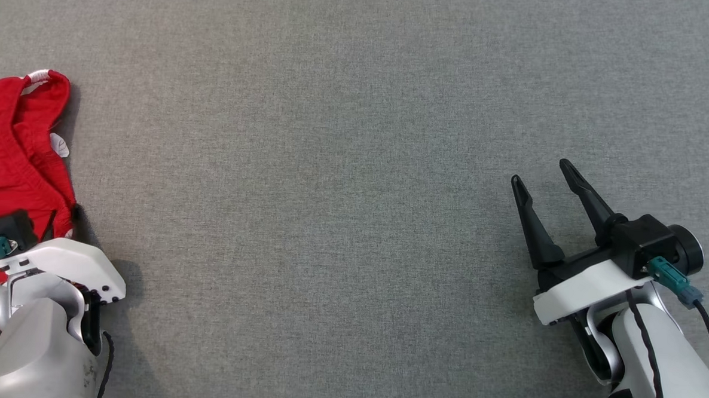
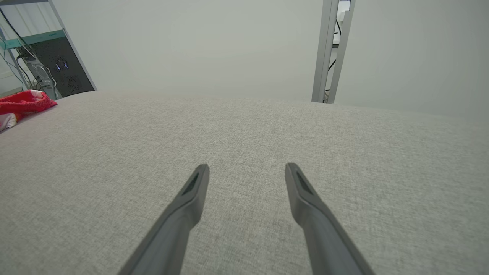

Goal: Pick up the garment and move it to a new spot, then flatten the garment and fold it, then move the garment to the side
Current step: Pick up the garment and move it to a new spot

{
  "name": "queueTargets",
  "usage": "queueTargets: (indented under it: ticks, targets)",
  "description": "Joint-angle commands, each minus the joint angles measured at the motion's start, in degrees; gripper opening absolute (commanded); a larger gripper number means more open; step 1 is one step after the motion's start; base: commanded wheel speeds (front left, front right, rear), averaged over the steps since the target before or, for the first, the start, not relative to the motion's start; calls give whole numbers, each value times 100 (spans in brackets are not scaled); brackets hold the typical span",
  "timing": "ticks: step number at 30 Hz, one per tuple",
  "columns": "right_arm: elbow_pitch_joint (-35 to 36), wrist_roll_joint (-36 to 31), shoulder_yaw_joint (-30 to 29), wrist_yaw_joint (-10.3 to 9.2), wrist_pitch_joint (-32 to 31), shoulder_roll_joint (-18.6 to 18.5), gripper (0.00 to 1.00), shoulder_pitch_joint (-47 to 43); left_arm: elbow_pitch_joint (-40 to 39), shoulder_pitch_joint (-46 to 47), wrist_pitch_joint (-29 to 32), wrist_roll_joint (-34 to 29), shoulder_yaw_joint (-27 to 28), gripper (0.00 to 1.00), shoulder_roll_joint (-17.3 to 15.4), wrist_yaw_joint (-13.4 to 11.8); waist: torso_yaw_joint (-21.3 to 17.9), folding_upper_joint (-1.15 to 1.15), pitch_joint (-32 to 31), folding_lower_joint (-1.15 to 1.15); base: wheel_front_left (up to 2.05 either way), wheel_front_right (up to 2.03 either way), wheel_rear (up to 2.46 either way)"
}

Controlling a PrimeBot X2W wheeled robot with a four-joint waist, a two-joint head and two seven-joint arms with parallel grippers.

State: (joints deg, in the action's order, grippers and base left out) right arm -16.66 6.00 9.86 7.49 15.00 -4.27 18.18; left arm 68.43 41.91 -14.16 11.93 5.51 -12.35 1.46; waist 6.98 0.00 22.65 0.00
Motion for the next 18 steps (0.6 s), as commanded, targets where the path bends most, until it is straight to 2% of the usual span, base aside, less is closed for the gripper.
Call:
queueTargets:
  ticks: [1, 8, 12, 18]
  targets:
    - [29, -14, -26, 0, 25, -11, 100, 11, 91, 45, 5, -39, -23, 0, -54, -45, -29, 0, -49, 0, 0, 0, 0]
    - [-86, 117, -104, 0, 25, 70, 100, -91, -275, 328, -100, -179, -192, 0, -244, 14, -80, 0, -429, 0, 0, 0, 0]
    - [-159, 232, -137, 0, 25, 112, 100, -178, -1109, 530, -105, -453, -451, 0, -343, 100, -187, 0, -776, 0, 0, 0, 0]
    - [-206, 423, -164, 0, 25, 120, 100, -269, -1705, 770, -106, -560, -738, 0, -171, 308, -362, 0, -1047, 0, 0, 0, 0]
